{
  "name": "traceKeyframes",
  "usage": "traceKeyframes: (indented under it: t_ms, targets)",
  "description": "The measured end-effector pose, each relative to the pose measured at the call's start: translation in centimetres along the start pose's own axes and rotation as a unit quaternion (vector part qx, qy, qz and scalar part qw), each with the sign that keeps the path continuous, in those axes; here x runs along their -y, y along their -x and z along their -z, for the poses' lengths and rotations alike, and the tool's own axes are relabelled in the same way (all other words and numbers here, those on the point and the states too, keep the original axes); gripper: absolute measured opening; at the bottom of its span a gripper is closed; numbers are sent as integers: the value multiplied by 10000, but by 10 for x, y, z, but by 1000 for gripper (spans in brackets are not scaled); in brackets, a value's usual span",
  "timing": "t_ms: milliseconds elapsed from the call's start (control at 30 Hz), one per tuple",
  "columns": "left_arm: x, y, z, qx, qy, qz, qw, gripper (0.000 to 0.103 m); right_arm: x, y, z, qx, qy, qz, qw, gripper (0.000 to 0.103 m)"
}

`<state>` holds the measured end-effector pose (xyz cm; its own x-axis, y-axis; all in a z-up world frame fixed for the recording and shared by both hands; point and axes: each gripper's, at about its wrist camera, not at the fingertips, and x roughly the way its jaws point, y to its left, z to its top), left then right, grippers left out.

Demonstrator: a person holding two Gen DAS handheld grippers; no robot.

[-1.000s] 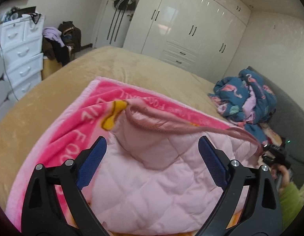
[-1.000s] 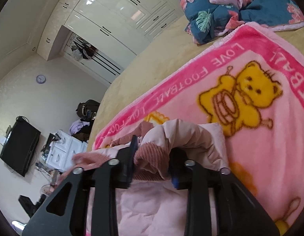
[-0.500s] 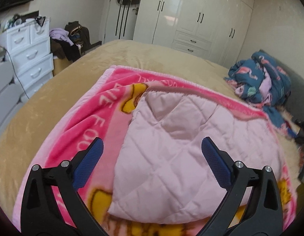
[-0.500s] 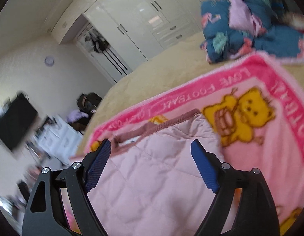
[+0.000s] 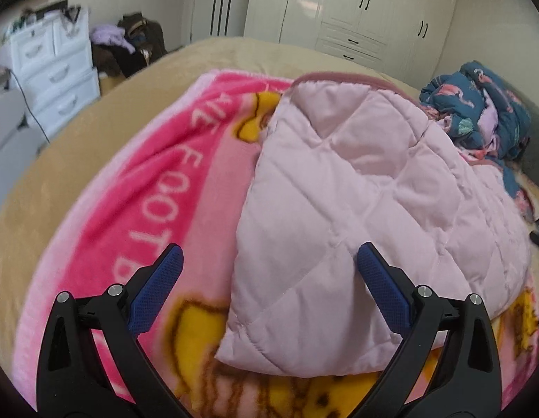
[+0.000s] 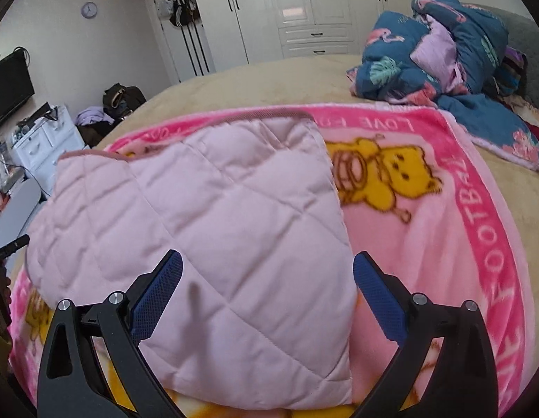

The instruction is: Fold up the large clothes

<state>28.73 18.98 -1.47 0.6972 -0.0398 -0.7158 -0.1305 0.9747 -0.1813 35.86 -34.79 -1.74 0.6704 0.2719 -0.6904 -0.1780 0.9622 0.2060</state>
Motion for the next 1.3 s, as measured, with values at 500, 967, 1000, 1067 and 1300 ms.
traceKeyframes:
  t_ms: [500,967,1000,1067,1300]
  targets:
    - [35,-11,2,135,-332,94,9993,37,5,-4,7,373,-44,-43,9993,21]
    - [56,-24,-69,455,-324,-381,9977,11,9,-24,-65,713,-889,158,9934,16]
    - [56,-27,-69,426,-281,-397,9979,11,12,-33,-65,626,-949,188,9933,16]
    - [55,-38,-68,352,-214,-426,9982,11,15,-47,-65,508,-997,246,9934,16]
    - [53,-58,-66,200,-182,-460,9986,12,13,-81,-58,203,-1018,418,9937,16]
